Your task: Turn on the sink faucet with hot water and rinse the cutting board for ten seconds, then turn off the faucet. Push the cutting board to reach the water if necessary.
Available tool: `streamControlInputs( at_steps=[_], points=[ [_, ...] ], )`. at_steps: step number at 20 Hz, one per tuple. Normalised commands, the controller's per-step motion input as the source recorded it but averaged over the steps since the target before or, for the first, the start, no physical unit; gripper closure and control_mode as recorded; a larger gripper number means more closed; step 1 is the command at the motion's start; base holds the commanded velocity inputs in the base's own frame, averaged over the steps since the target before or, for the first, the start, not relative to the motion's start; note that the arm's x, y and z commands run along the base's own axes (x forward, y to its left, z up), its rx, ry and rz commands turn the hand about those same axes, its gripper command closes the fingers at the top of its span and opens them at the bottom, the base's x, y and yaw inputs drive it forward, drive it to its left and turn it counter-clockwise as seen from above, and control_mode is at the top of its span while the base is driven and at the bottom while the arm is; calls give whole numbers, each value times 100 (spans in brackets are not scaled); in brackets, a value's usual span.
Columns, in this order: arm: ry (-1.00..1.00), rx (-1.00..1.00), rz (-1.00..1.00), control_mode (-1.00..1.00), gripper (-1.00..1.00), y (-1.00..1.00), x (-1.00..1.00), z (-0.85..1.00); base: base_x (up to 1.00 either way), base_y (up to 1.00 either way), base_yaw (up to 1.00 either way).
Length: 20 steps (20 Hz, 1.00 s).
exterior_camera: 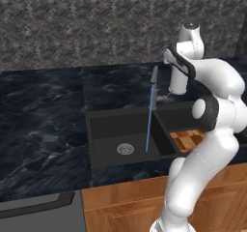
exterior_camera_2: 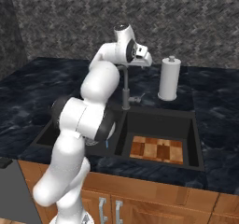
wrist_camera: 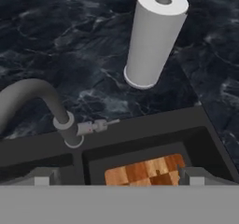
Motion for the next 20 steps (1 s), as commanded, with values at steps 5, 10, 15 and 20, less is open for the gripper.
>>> streamControlInputs(
  at_steps=[5, 10, 15, 20],
  points=[
    [12, 0, -1, -100, -100, 29, -29, 17, 0, 0, 0],
    [5, 0, 0, -100, -100, 41, -22, 3, 0, 0, 0],
    [2, 0, 0, -100, -100, 49, -2, -2, 0, 0, 0],
    [1, 0, 0, -100, -100, 44, -16, -6, 0, 0, 0]
  ],
)
